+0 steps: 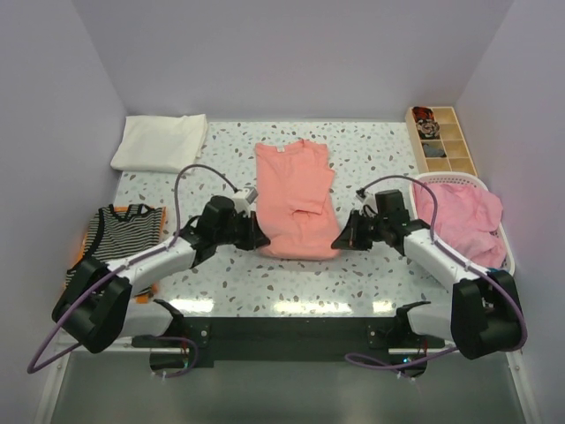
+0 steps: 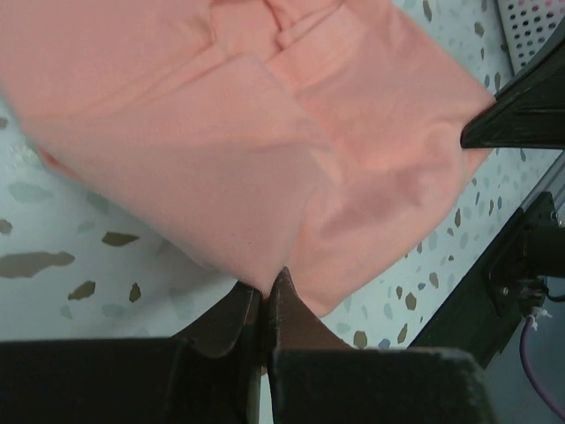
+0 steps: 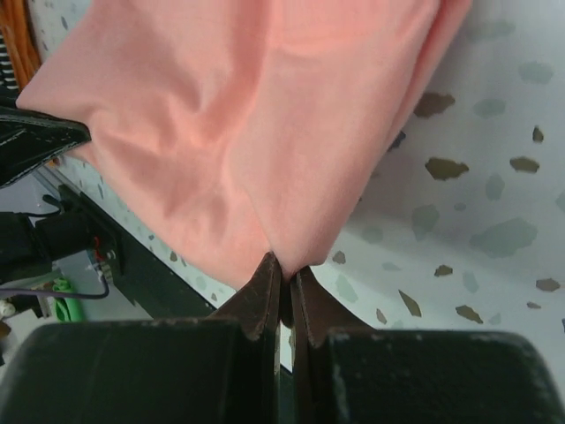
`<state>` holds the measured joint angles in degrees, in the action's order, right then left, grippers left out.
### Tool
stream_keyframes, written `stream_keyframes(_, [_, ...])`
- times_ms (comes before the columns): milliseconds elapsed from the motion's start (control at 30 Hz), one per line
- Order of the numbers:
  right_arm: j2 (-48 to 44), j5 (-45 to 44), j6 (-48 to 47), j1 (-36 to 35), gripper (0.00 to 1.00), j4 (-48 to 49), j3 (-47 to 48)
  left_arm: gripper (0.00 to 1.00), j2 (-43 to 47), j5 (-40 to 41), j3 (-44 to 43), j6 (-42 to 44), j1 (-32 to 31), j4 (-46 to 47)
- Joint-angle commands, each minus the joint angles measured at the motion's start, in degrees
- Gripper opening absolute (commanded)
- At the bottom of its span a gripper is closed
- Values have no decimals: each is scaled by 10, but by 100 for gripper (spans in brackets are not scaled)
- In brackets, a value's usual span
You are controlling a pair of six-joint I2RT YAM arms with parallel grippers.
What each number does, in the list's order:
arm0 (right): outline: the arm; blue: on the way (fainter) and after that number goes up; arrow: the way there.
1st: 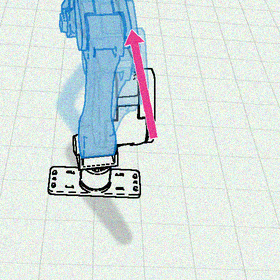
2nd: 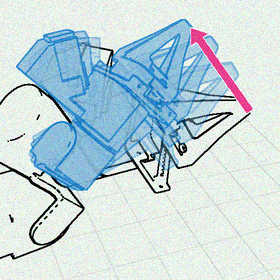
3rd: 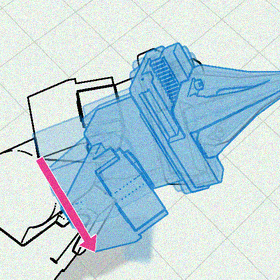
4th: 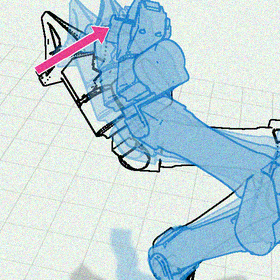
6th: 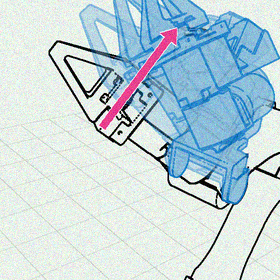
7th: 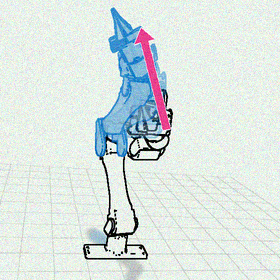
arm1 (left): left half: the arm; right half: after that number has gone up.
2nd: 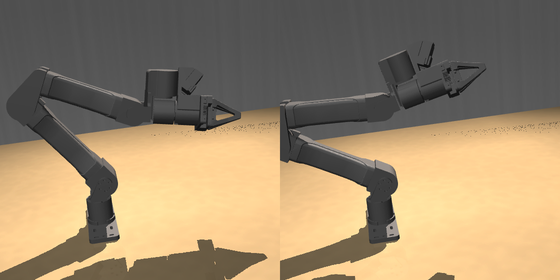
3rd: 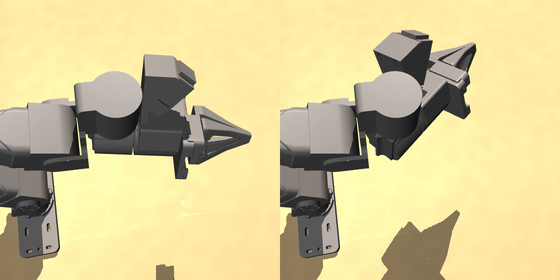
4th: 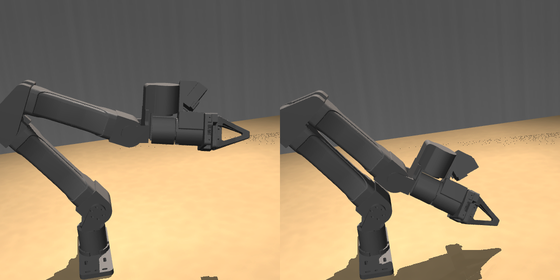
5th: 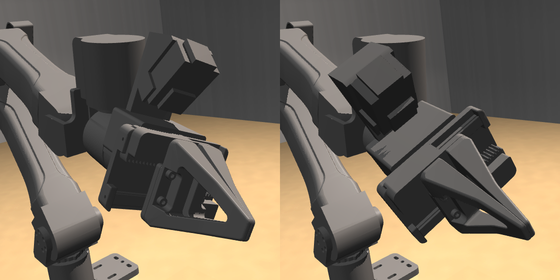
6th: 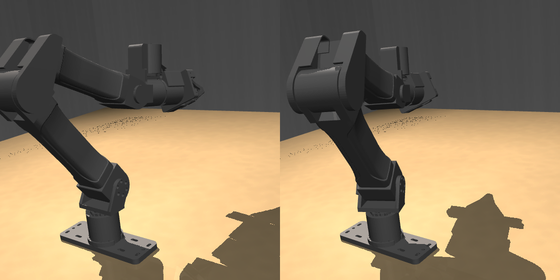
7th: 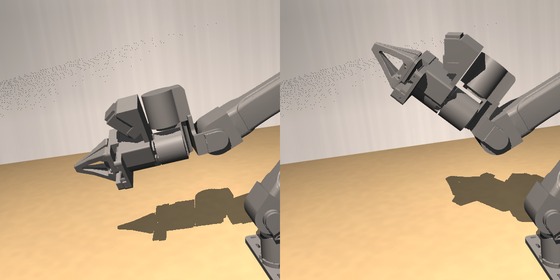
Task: Fold and stack the t-shirts
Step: Grab one side of the 2/3 rectangular tshirt with both arms, then fold the long partially folded tshirt into a neat square
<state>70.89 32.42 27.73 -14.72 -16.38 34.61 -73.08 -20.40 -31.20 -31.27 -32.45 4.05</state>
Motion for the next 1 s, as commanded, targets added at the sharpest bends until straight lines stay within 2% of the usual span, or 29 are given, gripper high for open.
stream_keyframes(0, [18,-19,-27,0,0,-9,85,0,-14,49,-75,16,0,-26])
stream_keyframes(267, [115,-53,-44,0,1,-1,208,0,-104,62,-180,28,14,-26])
stream_keyframes(433, [190,-61,-50,4,1,1,295,0,-168,56,-256,45,54,-21])
stream_keyframes(667, [301,-46,-33,23,1,5,416,0,-273,22,-385,85,104,-40])
stream_keyframes(967, [464,-19,-14,39,2,-4,613,0,-406,-28,-520,82,138,-34])
